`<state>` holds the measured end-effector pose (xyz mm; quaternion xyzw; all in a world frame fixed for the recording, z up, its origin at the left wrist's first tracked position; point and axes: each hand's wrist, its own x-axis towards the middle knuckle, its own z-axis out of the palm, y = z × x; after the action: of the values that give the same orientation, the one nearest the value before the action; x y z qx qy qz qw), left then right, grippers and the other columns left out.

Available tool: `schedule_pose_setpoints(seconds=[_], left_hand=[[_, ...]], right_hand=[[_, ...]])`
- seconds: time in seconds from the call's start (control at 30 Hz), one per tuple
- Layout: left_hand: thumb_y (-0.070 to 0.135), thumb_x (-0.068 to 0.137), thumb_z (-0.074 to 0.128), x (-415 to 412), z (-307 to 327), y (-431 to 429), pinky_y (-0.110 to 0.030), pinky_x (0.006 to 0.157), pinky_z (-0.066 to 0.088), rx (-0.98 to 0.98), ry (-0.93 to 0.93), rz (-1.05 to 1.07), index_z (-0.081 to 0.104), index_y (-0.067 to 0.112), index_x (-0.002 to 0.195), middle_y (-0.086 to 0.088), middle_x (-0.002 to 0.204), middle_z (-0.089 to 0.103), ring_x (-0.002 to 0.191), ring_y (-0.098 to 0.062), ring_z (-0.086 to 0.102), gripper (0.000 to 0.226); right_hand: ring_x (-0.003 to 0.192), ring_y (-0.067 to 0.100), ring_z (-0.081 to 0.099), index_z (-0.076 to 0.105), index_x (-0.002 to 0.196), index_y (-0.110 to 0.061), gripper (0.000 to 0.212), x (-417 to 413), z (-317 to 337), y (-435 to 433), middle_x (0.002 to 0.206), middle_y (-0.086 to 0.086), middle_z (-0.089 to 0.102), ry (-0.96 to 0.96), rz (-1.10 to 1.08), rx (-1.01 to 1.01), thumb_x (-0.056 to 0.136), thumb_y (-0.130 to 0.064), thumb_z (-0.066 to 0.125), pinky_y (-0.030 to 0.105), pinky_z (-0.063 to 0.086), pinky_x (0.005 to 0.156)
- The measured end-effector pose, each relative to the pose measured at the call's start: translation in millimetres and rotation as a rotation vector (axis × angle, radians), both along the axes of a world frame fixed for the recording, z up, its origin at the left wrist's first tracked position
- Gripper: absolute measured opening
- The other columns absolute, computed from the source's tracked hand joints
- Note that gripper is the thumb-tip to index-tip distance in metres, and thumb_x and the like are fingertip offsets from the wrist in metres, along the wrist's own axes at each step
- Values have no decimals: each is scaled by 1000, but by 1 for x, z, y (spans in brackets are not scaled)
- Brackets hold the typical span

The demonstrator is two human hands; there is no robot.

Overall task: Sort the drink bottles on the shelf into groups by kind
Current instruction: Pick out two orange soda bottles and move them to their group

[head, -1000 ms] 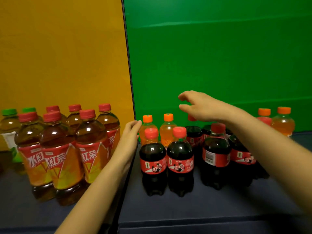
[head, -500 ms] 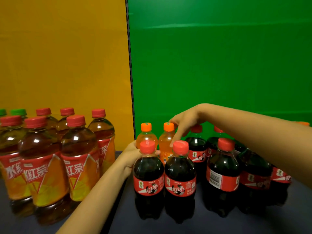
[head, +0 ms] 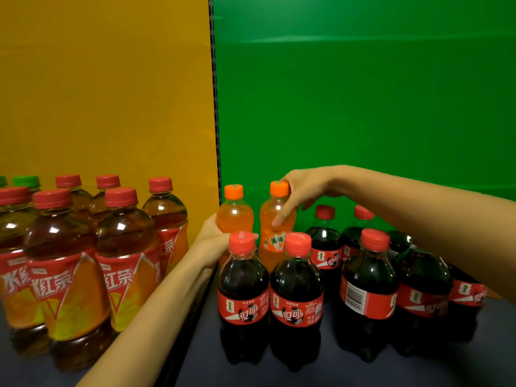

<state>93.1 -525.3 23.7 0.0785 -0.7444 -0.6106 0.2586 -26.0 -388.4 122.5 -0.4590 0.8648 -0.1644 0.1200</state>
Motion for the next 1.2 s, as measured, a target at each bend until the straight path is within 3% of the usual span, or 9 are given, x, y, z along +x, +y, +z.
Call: schedule_pose_setpoints(seconds=[0.1, 0.17, 0.3, 0.43, 0.57, 0.63, 0.87, 1.03, 1.2], left_hand=[[7, 64, 80, 2, 19, -1, -30, 74, 51, -5, 87, 61, 54, 25, 88, 0, 91, 63, 83, -17, 61, 39], [14, 63, 79, 4, 35, -1, -30, 73, 50, 8, 138, 48, 55, 25, 92, 0, 94, 65, 86, -17, 62, 39], [20, 63, 78, 15, 74, 8, -27, 69, 50, -16, 251, 39, 59, 23, 95, 2, 91, 66, 81, -13, 63, 37], [19, 68, 77, 26, 104, 27, -28, 70, 51, -42, 375, 30, 58, 24, 92, 4, 88, 66, 78, -10, 64, 30], [18, 73, 75, 35, 117, 57, -26, 65, 54, -48, 447, -17, 57, 26, 86, 6, 82, 65, 65, -3, 63, 23], [18, 73, 74, 37, 118, 76, -26, 63, 54, -34, 463, -53, 58, 25, 84, 5, 79, 64, 63, -5, 62, 21], [17, 72, 75, 33, 105, 160, -21, 53, 49, 7, 420, -286, 60, 22, 81, 8, 68, 62, 57, -6, 60, 19], [16, 69, 78, 5, 84, 233, -28, 60, 54, 45, 355, -401, 59, 18, 87, 5, 71, 62, 60, -8, 60, 26], [8, 68, 78, -40, 49, 305, -22, 66, 54, 74, 318, -395, 59, 17, 90, 2, 80, 65, 68, -8, 62, 30]], right_hand=[[98, 17, 62, 64, 103, -11, 41, 5, 18, 11, 103, 3, 68, -45, -70, -206, 69, -28, 78, 33, 53, 81], [101, 16, 62, 64, 101, -15, 34, 12, 26, 17, 106, 4, 68, -103, -84, -368, 71, -27, 75, 35, 52, 86], [87, 10, 60, 61, 102, -23, 28, 28, 34, 27, 96, -3, 66, -252, -100, -755, 76, -24, 69, 27, 47, 71], [85, 9, 61, 58, 101, -27, 28, 50, 40, 40, 93, -7, 65, -349, -135, -1109, 75, -26, 68, 34, 49, 82], [70, 5, 58, 58, 96, -25, 22, 75, 37, 66, 85, -7, 62, -286, -178, -1347, 76, -29, 67, 21, 44, 63], [69, 6, 59, 60, 89, -24, 22, 85, 32, 86, 80, -7, 61, -230, -182, -1433, 70, -30, 68, 22, 46, 63], [73, 7, 58, 61, 84, -25, 23, 98, 6, 177, 81, -8, 62, 10, -309, -1416, 64, -36, 64, 27, 50, 72], [74, 4, 59, 61, 82, -27, 18, 82, -11, 253, 81, -9, 63, 114, -411, -1357, 66, -35, 64, 28, 50, 76], [74, 6, 58, 55, 86, -24, 18, 44, -40, 320, 80, -8, 61, 219, -506, -1295, 77, -17, 69, 31, 49, 78]])
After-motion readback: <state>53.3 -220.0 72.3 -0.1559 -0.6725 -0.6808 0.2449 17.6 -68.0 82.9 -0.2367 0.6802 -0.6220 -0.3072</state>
